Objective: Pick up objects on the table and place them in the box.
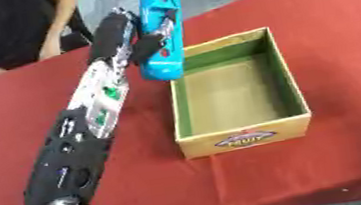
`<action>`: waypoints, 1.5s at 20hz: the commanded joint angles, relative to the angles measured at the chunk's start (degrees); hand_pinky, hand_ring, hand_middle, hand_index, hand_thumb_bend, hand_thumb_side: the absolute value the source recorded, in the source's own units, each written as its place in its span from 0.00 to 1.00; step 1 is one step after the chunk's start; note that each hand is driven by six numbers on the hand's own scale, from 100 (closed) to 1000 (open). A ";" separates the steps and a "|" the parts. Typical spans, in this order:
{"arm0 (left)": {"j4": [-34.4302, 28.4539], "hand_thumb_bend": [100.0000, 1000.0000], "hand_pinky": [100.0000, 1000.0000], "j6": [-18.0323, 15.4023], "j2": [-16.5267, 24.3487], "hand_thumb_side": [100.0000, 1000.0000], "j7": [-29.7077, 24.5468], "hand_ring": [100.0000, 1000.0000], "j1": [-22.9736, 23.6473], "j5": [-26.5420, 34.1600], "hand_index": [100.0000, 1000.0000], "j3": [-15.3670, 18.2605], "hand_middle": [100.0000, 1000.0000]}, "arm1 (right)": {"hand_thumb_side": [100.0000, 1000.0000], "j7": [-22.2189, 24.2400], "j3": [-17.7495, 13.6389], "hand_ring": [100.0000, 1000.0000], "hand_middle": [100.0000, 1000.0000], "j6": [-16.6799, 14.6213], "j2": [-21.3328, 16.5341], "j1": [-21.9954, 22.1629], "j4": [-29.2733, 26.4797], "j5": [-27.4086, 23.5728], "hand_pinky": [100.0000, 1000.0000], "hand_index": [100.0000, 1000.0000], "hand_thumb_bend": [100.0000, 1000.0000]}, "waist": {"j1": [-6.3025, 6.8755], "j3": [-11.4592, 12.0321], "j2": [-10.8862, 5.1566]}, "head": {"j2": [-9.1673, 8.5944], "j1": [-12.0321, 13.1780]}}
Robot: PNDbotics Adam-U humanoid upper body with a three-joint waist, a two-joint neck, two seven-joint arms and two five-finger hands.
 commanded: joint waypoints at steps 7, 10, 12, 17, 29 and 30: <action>0.90 0.05 0.00 -2.47 -0.36 1.00 -1.38 0.00 -2.83 -0.60 0.02 -1.95 0.00 | 1.00 -0.40 -0.75 0.90 1.00 -0.03 -0.18 -1.39 -1.67 0.11 0.64 1.00 0.34 | -0.82 -0.32 -0.34 | -0.06 1.15; 2.70 0.06 0.00 -3.40 -0.87 1.00 -1.67 0.00 -3.52 -0.89 0.02 -2.29 0.00 | 1.00 -0.62 -1.00 0.90 1.00 -0.01 0.03 -1.53 -1.93 0.17 0.64 1.00 0.34 | -0.98 -0.57 -0.18 | -0.06 1.55; 4.10 0.07 0.00 -3.90 -1.21 1.00 -1.71 0.00 -3.78 -1.07 0.02 -2.31 0.00 | 1.00 -0.70 -1.06 0.90 1.00 0.00 0.17 -1.63 -2.08 0.20 0.64 1.00 0.35 | -1.08 -0.70 -0.07 | -0.06 1.72; 6.30 0.09 0.00 -5.04 -1.79 1.00 -1.44 0.00 -4.12 -1.56 0.02 -2.43 0.00 | 1.00 -0.49 -0.97 0.90 1.00 0.04 0.31 -1.75 -2.13 0.22 0.64 1.00 0.35 | -1.17 -0.82 0.08 | -0.06 1.68; 1.30 0.89 0.40 -7.94 0.42 1.00 -3.97 0.41 -1.11 -2.94 0.62 0.11 0.49 | 1.00 -0.72 -1.26 0.90 1.00 0.10 0.10 -1.50 -2.21 0.32 0.64 1.00 0.35 | -1.11 -0.29 -0.09 | -0.06 1.10; -0.17 0.86 0.46 -7.70 0.99 1.00 -2.76 0.48 -0.48 -1.70 0.66 0.57 0.57 | 1.00 -0.75 -1.27 0.90 1.00 0.11 0.08 -1.49 -2.21 0.34 0.64 1.00 0.35 | -1.10 -0.25 -0.10 | -0.06 1.03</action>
